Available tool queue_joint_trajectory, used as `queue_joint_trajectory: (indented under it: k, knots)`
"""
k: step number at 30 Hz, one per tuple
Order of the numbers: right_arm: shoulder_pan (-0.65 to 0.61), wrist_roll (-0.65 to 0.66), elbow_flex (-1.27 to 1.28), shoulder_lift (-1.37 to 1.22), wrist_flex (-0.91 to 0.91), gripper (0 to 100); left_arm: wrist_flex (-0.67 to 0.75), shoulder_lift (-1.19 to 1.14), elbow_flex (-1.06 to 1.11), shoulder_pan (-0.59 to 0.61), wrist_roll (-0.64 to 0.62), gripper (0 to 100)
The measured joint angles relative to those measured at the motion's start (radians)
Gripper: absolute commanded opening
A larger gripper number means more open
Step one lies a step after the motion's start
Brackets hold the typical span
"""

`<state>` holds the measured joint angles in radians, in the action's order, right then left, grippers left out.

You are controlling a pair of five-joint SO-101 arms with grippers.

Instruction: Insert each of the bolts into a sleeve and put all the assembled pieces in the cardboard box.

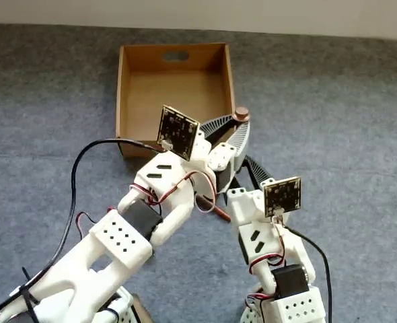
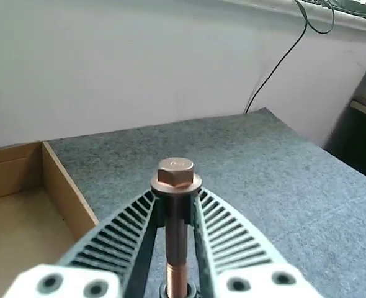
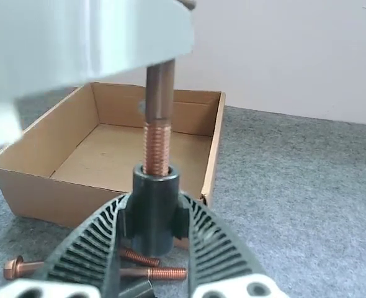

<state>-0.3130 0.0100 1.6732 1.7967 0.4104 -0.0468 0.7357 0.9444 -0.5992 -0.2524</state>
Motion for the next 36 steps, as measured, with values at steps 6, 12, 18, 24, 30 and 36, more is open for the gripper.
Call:
queue_joint_trajectory:
  k: [6, 12, 18, 24, 30, 36]
  knots:
    - [-0.002, 0.0, 0.0, 0.0, 0.0, 0.6, -0.087, 0.005, 0.0, 0.002, -0.084, 1]
    - [-0.002, 0.0, 0.0, 0.0, 0.0, 0.6, -0.089, 0.005, 0.0, 0.003, -0.095, 1]
    - [-0.002, 0.0, 0.0, 0.0, 0.0, 0.6, -0.16, 0.006, -0.009, 0.002, -0.095, 1]
    - [-0.002, 0.0, 0.002, 0.0, 0.0, 0.6, -0.178, 0.006, -0.009, 0.002, -0.098, 1]
    - [-0.002, 0.0, 0.002, 0.0, 0.0, 0.6, -0.178, 0.006, -0.009, 0.002, -0.1, 4]
    - [-0.002, 0.0, 0.002, 0.0, 0.0, 0.6, -0.195, 0.006, -0.009, 0.002, -0.1, 14]
